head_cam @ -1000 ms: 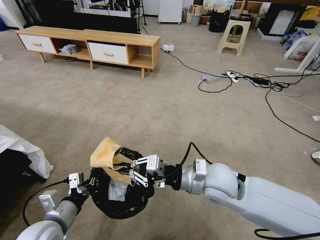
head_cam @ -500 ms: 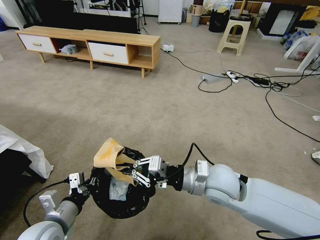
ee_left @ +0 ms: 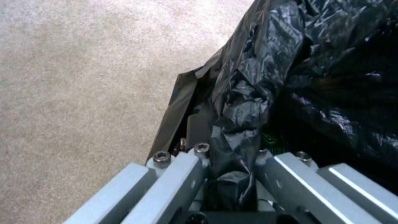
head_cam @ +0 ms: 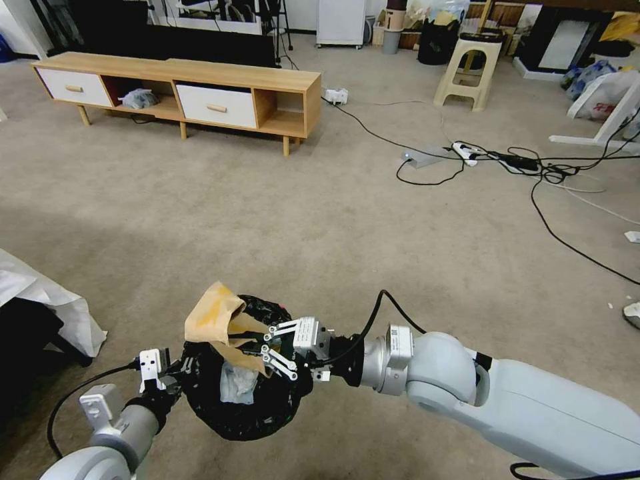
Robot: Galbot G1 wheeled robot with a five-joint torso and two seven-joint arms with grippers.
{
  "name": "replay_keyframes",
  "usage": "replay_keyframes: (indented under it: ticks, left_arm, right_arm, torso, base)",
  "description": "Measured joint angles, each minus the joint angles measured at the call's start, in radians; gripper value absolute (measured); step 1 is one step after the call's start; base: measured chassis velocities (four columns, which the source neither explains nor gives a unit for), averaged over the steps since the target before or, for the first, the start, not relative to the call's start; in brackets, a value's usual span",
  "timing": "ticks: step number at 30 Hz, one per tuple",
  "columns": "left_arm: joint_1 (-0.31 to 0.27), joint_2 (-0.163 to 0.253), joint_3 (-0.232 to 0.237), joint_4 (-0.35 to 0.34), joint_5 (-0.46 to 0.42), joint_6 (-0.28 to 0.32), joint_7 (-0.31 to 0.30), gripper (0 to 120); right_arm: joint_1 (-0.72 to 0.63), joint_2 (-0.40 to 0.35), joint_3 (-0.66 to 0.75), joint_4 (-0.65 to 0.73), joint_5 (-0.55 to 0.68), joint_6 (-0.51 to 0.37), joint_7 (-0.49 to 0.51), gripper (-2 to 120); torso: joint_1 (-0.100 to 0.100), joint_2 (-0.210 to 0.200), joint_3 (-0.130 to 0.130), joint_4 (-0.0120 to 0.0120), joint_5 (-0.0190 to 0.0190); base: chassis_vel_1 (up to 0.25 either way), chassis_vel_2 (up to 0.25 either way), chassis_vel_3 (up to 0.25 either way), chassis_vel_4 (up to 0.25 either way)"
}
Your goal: Pick up the trash bin, then pick up the garbage from the floor and place it into the trash bin.
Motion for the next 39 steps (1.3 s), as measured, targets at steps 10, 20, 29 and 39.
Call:
replay_keyframes:
  ticks: [10,20,29,39]
  left_arm:
    - [0.003,-0.001,0.000,-0.007,-0.001,0.002,0.000,1]
    - [0.009,0.001,0.000,-0.016,-0.002,0.003,0.001,1]
    - [0.011,-0.008,-0.001,-0.017,-0.002,0.003,0.001,1]
    - [0.011,-0.009,-0.001,-0.017,0.000,0.003,0.001,1]
  right_arm:
    - [-0.035,-0.020,0.028,0.000,-0.020,0.000,-0.001,45]
    - [-0.050,-0.025,0.049,-0.002,-0.025,0.000,-0.007,79]
    - [-0.071,-0.038,0.073,0.001,-0.031,0.000,-0.014,100]
    - [-0.090,-0.053,0.113,0.014,-0.033,0.000,-0.018,100]
  torso:
    - [0.000,0.000,0.000,0.0000,0.0000]
    - [0.000,0.000,0.000,0.0000,0.0000]
    - [0.000,0.000,0.000,0.0000,0.0000]
    - [0.000,0.000,0.000,0.0000,0.0000]
  base:
    - [0.000,0.000,0.000,0.000]
    - [0.000,0.000,0.000,0.000]
    - [0.000,0.000,0.000,0.000]
    - [0.000,0.000,0.000,0.000]
